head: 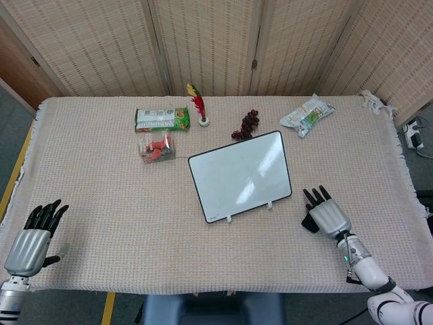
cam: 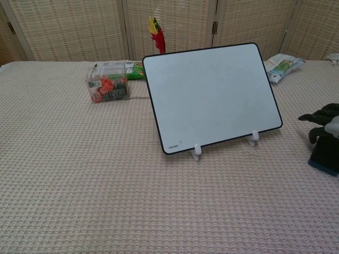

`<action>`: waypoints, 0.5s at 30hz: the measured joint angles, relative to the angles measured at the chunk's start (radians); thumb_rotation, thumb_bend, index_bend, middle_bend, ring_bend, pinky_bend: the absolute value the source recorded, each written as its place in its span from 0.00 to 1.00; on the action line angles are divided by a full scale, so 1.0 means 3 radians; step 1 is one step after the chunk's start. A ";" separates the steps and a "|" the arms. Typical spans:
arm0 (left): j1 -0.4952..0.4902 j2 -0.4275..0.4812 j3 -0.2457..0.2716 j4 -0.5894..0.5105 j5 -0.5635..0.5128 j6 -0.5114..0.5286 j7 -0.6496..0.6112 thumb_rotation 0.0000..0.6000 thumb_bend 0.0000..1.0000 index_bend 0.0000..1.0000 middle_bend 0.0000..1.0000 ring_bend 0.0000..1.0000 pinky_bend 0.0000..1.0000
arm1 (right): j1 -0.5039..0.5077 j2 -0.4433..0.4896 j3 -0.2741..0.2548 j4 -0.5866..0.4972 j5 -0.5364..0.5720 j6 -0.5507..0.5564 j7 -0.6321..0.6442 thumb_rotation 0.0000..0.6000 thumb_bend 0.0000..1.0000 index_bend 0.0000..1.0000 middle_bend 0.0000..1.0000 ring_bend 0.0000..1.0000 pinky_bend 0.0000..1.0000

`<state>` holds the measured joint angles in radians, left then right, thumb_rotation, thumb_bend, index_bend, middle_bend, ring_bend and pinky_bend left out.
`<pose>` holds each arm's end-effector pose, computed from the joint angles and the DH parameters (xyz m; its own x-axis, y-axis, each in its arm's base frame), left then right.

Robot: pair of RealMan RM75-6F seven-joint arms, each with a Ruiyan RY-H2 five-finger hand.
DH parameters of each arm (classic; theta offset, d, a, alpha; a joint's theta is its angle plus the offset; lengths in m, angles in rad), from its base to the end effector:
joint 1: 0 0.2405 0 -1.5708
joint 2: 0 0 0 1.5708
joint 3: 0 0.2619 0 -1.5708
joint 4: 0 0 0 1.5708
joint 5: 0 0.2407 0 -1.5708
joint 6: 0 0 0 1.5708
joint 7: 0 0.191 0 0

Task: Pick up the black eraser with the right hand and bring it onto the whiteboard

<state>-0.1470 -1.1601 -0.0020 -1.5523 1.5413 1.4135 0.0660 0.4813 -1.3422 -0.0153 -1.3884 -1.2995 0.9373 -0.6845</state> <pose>-0.3261 0.2394 0.1016 0.4838 0.0863 0.8709 0.8734 -0.1098 -0.4744 -0.3191 -0.3281 -0.0101 0.9010 -0.2280 0.3690 -0.4326 -0.4098 0.8031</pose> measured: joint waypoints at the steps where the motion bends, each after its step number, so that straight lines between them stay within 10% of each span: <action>1: -0.0001 0.0000 0.0000 0.0000 -0.0002 -0.0003 0.0001 1.00 0.35 0.00 0.00 0.00 0.00 | -0.0006 -0.0023 -0.0002 0.0033 -0.0033 0.0039 0.0015 1.00 0.35 0.46 0.00 0.06 0.04; 15: -0.0005 0.0000 0.0007 -0.0015 0.0010 0.0004 -0.0001 1.00 0.35 0.00 0.00 0.00 0.00 | -0.0140 -0.0182 -0.0044 0.0291 -0.0650 0.0707 0.0645 1.00 0.35 0.55 0.06 0.11 0.09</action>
<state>-0.1484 -1.1601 0.0000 -1.5566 1.5443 1.4148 0.0658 0.4395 -1.3969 -0.0283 -1.3011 -1.4946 1.1494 -0.4911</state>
